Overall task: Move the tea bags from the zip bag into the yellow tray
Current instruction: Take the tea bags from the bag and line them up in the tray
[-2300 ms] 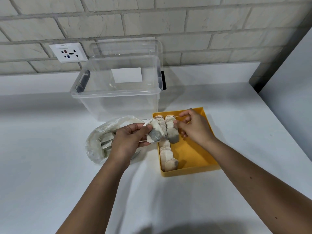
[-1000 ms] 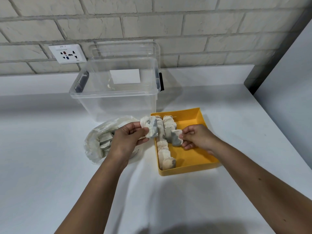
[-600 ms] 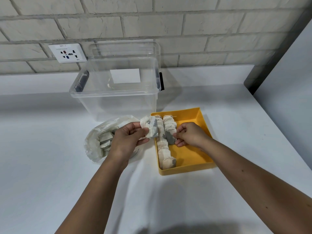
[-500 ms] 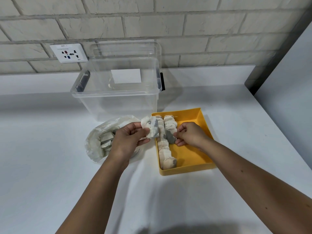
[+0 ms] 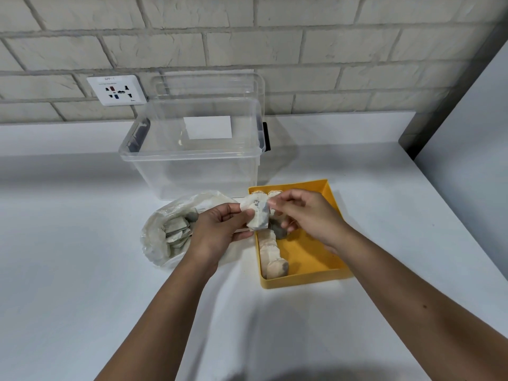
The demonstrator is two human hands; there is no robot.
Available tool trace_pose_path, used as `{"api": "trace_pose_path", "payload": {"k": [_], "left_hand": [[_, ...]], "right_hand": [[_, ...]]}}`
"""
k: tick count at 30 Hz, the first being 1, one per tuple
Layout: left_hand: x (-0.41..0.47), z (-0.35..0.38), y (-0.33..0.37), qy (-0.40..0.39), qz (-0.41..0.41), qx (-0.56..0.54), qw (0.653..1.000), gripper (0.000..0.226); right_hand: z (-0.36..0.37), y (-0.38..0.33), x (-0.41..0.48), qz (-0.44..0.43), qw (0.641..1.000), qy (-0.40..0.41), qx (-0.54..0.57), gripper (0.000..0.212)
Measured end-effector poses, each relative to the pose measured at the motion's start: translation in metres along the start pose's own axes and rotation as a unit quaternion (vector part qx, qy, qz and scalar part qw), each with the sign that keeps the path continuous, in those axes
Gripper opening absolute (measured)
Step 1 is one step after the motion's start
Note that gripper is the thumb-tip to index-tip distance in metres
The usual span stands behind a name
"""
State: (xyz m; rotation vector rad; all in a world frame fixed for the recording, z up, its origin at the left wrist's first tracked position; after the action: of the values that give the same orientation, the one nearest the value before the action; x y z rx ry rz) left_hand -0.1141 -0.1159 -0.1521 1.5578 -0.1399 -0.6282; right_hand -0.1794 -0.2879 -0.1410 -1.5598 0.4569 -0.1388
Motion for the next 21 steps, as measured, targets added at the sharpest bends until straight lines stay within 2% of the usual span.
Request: {"api": "trace_pose_path", "payload": {"k": [4, 8, 10, 12, 16, 21], "left_hand": [[-0.001, 0.004, 0.0, -0.014, 0.008, 0.02, 1.0, 0.005], [0.0, -0.001, 0.001, 0.003, 0.012, 0.024, 1.0, 0.019], [0.001, -0.006, 0.002, 0.015, 0.017, 0.031, 0.999, 0.018], [0.001, -0.009, 0.002, 0.022, 0.022, 0.04, 0.999, 0.013], [0.001, -0.012, 0.001, 0.034, 0.028, 0.053, 0.998, 0.017], [0.002, -0.012, 0.0, 0.031, 0.024, 0.055, 0.998, 0.007]], "right_hand": [[0.007, -0.007, -0.003, -0.039, 0.999, -0.001, -0.037, 0.017], [-0.015, -0.013, 0.001, -0.065, 0.996, 0.03, -0.061, 0.012], [-0.03, -0.008, 0.005, -0.069, 0.988, 0.046, -0.13, 0.014], [-0.039, 0.008, 0.008, -0.037, 0.978, 0.032, -0.205, 0.016], [-0.036, 0.044, 0.01, 0.029, 0.965, -0.002, -0.262, 0.018], [-0.027, 0.06, 0.016, 0.05, 0.971, 0.012, -0.234, 0.016]]}}
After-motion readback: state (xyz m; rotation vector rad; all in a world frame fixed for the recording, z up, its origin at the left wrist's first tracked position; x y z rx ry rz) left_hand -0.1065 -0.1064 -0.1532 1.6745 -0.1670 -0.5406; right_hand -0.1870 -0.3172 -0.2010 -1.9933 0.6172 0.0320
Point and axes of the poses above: each hand's wrist, its own x-axis towards the middle knuckle, its own z-axis out of the palm, y = z × x, the point moved 4 cm from there along x, towards the middle knuckle, and after that the axes turned 9 degrees about x, right-handed, at the moved point
